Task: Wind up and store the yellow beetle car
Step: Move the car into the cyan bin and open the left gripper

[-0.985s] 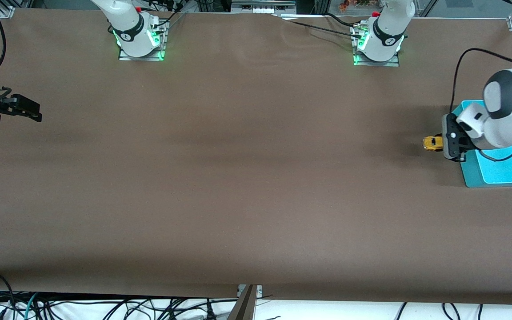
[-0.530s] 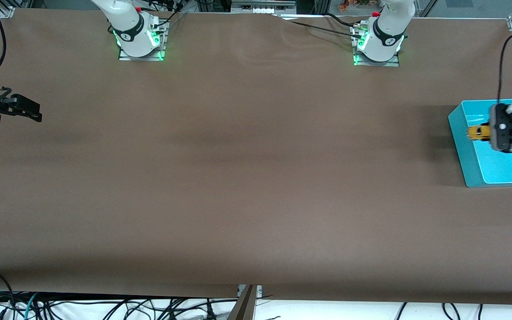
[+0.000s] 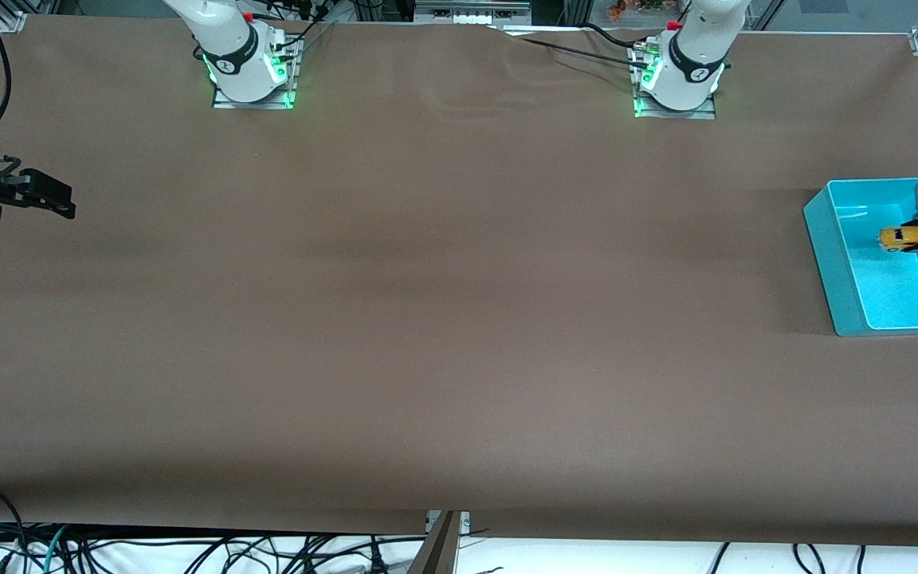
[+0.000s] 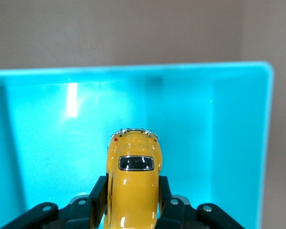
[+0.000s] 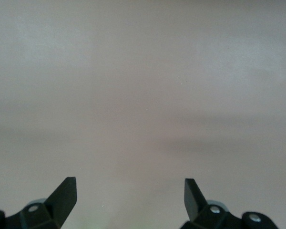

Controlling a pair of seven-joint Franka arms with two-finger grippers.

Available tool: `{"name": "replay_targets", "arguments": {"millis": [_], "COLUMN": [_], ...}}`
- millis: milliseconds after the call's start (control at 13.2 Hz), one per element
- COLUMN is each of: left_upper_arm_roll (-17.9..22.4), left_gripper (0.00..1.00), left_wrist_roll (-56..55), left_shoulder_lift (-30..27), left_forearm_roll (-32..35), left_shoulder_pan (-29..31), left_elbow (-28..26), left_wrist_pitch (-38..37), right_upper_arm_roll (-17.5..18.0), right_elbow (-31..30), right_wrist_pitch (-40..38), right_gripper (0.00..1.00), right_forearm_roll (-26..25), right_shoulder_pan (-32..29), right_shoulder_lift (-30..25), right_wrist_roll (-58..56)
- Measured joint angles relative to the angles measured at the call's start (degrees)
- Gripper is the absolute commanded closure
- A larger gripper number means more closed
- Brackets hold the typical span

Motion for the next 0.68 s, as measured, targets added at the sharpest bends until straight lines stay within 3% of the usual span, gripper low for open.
{"name": "replay_targets", "arguments": {"millis": [76, 152, 303, 682], "left_upper_arm_roll": [-0.01, -0.03, -0.07, -0.83], "left_gripper": [0.86, 0.68, 0.00, 0.00], "left_wrist_roll": [0.45, 0.71, 0.72, 1.79], "left_shoulder_lift": [1.26, 2.97, 6.25, 6.58], "left_forearm_roll": [0.00, 0.00, 0.00, 0.00], "left_shoulder_pan": [0.90, 1.32, 1.50, 2.23], "left_elbow": [-1.47, -2.32, -2.55, -1.15], "left_wrist_pitch": [3.05, 5.52, 8.36, 8.78], "right_upper_arm_roll": [0.00, 0.00, 0.00, -0.01], "right_elbow": [0.00, 0.00, 0.00, 0.00], "right_wrist_pitch": [0.00, 0.00, 0.00, 0.00], "right_gripper": [0.00, 0.00, 0.00, 0.00], "right_forearm_roll": [0.00, 0.00, 0.00, 0.00], "right_shoulder_pan": [0.00, 0.00, 0.00, -0.02], "right_shoulder_lift": [0.00, 0.00, 0.00, 0.00], "right_wrist_roll": [0.00, 0.00, 0.00, 0.00]}}
